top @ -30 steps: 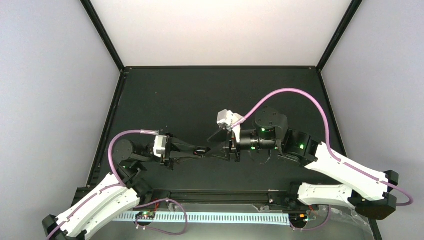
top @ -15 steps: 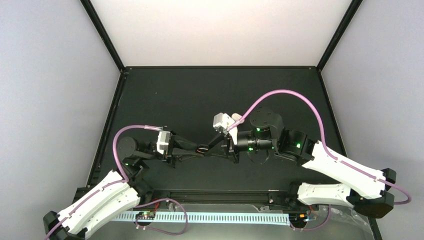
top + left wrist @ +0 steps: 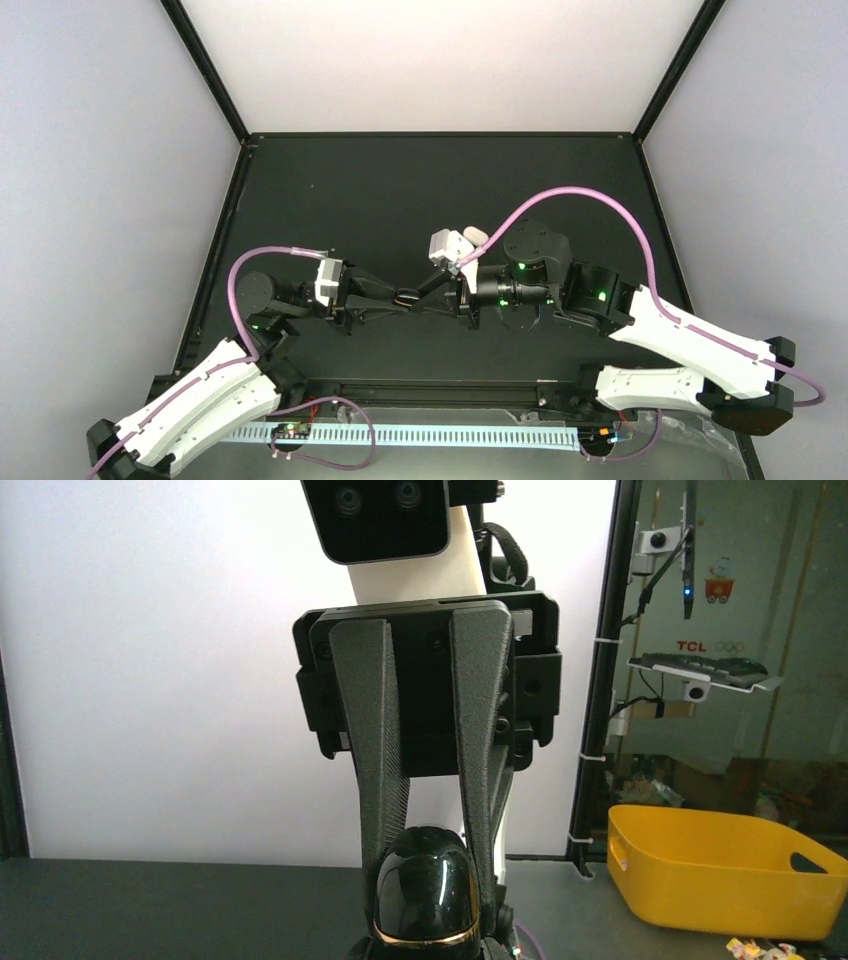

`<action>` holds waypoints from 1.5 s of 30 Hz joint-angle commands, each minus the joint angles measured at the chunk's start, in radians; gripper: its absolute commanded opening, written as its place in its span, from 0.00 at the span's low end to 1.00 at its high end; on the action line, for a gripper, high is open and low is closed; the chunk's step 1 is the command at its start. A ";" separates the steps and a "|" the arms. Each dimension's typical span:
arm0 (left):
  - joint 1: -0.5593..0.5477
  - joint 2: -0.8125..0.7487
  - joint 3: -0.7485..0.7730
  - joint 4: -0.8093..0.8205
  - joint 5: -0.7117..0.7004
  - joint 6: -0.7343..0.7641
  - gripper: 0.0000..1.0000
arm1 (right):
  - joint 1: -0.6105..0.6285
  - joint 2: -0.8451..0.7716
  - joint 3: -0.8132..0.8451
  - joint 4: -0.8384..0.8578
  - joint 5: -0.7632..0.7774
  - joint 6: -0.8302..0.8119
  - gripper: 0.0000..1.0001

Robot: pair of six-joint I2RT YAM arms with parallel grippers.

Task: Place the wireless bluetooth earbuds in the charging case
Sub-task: Open the charging case.

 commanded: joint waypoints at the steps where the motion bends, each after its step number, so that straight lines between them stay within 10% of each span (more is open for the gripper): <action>1: -0.005 0.023 0.040 0.027 -0.023 -0.024 0.26 | 0.029 -0.021 -0.019 0.041 0.118 -0.028 0.01; 8: -0.005 0.041 0.040 0.045 -0.025 -0.054 0.32 | 0.047 -0.032 -0.032 0.056 0.171 -0.043 0.01; 19: -0.005 0.056 0.046 0.065 -0.011 -0.056 0.02 | 0.050 -0.026 -0.036 0.050 0.140 -0.043 0.03; 29: -0.004 0.024 0.043 0.008 -0.034 0.017 0.02 | 0.050 -0.058 -0.033 0.046 0.258 -0.011 0.49; 45: -0.005 0.002 0.036 -0.048 -0.027 0.073 0.02 | 0.049 -0.079 -0.037 0.084 0.480 0.043 0.53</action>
